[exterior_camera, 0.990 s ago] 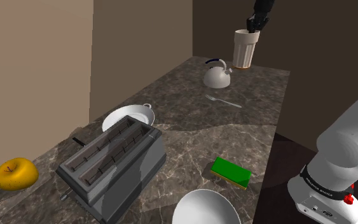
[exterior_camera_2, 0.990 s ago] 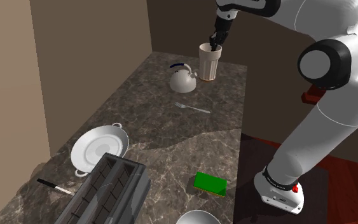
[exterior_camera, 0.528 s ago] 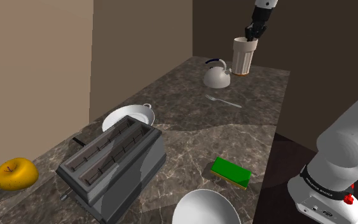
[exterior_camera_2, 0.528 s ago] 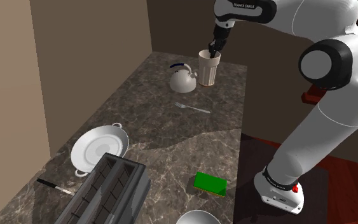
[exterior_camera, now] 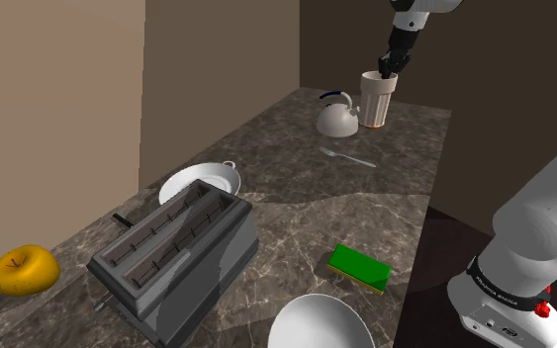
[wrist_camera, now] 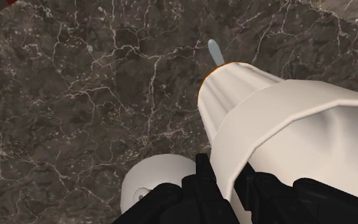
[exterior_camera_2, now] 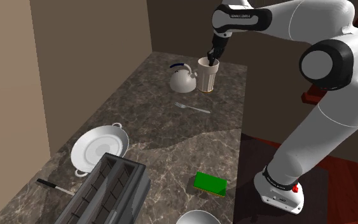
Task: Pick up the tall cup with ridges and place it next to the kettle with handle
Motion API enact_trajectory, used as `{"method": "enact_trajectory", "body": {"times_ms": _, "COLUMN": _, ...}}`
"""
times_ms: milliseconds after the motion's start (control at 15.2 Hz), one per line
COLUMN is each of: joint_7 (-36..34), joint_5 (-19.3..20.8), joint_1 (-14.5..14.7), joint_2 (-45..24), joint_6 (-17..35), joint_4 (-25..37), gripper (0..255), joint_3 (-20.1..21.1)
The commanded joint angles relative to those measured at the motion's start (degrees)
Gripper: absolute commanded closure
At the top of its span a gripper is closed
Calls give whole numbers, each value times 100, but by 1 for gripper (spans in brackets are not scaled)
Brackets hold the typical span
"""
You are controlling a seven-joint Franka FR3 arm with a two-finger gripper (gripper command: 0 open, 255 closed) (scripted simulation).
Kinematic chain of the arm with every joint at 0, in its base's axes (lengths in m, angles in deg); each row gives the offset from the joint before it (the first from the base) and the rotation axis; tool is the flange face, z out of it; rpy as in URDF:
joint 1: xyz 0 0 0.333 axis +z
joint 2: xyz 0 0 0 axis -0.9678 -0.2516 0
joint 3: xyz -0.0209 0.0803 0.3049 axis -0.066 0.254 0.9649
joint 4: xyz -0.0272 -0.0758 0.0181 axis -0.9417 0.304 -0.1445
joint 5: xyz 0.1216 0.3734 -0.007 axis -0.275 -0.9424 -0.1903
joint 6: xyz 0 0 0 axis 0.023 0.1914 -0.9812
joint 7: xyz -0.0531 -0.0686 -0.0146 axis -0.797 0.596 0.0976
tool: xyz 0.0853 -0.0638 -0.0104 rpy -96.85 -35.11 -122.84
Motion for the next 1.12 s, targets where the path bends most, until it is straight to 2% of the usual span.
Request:
{"method": "enact_trajectory", "body": {"times_ms": 0, "joint_7": 26, "joint_5": -8, "joint_1": -3, "joint_2": 3, "joint_6": 157, "joint_4": -154, "gripper": 255, "joint_3": -4}}
{"method": "enact_trajectory", "body": {"times_ms": 1056, "joint_7": 210, "joint_5": -144, "joint_1": 1, "joint_2": -255, "joint_6": 1339, "joint_4": -1093, "gripper": 255, "joint_3": 1}}
